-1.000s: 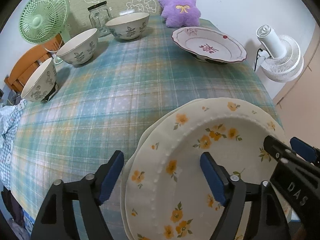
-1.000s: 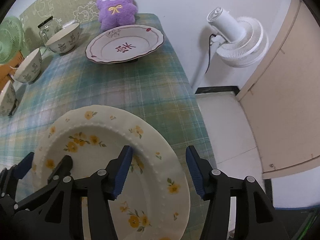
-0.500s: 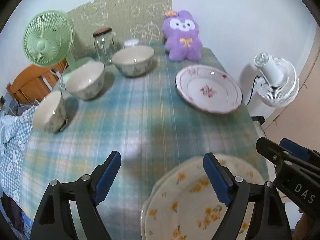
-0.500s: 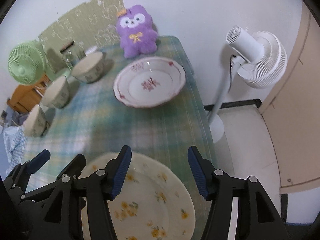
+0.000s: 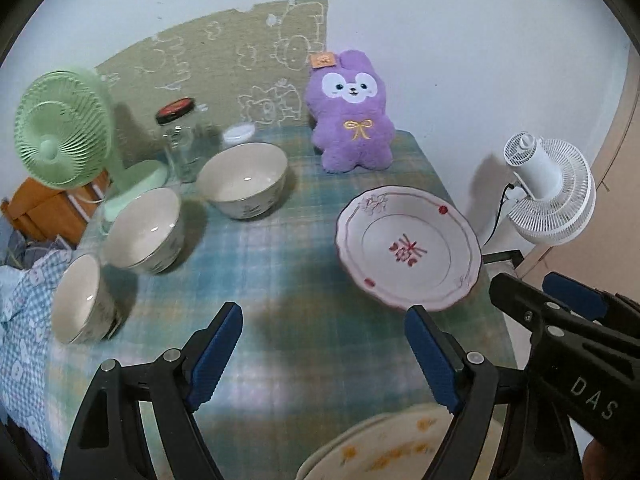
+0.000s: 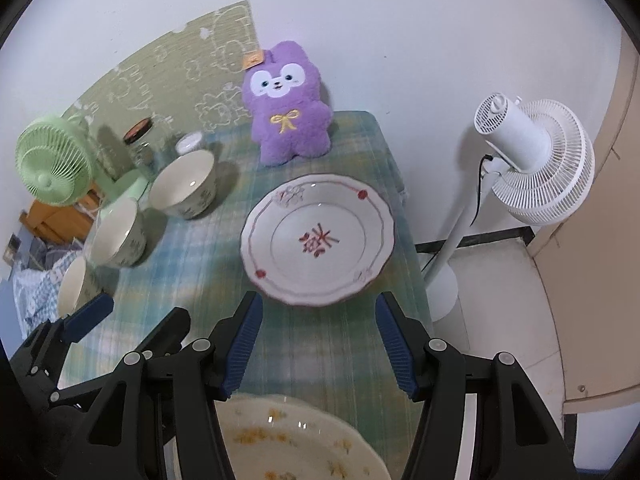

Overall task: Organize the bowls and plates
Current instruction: 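Close both grippers on the rim of the red-rimmed white plate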

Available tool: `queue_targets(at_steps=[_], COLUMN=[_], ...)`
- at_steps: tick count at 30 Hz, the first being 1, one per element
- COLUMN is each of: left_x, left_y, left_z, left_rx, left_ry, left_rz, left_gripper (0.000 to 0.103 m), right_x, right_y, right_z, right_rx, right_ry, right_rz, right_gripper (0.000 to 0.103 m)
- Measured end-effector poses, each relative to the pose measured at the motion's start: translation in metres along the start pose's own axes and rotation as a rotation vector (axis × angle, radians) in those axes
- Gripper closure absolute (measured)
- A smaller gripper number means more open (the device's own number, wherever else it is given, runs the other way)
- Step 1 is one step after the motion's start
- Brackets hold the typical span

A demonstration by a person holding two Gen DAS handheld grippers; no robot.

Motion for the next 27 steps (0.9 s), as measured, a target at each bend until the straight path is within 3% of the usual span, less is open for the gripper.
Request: queue_targets(at_steps=[10, 15, 22, 27], left_x=[-0.023, -0.032, -0.040, -0.044], left_y=[-0.030, -0.038, -0.044, -0.047], left_z=[-0.054, -0.088, -0.121, -0.135], left_rx=[0.003, 0.023, 0.032, 0.047], left_ry=[0.020, 0.025, 0.033, 0.042], left_rz=[-0.042, -0.076, -0.095, -0.092], left_gripper=[0.024, 0.034, 0.037, 0.046], right_x=[-0.025, -0.035, -0.049, -0.055], right_y=[-0.029, -0.039, -0.047, -0.053], right_z=[-0.048, -0.077, -0.113, -0.129], right_rx=[-0.004, 0.005, 0.025, 0.027], right_ry=[0.038, 0.062, 0.080, 0.097], right_rz=[-0.051, -0.053, -0.086, -0.081], right_gripper=[0.041, 0.041, 0.041, 0.042])
Point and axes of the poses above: each gripper's, at about its wrist camera, not at the fingertips, and z roughly against the way its jaws point, x to its left, y to its underside, the point moved 6 cm from there along -z, roughly the way its jaws point, and after that the axes turned 7 degrees about -y, right-handed, at the moved point
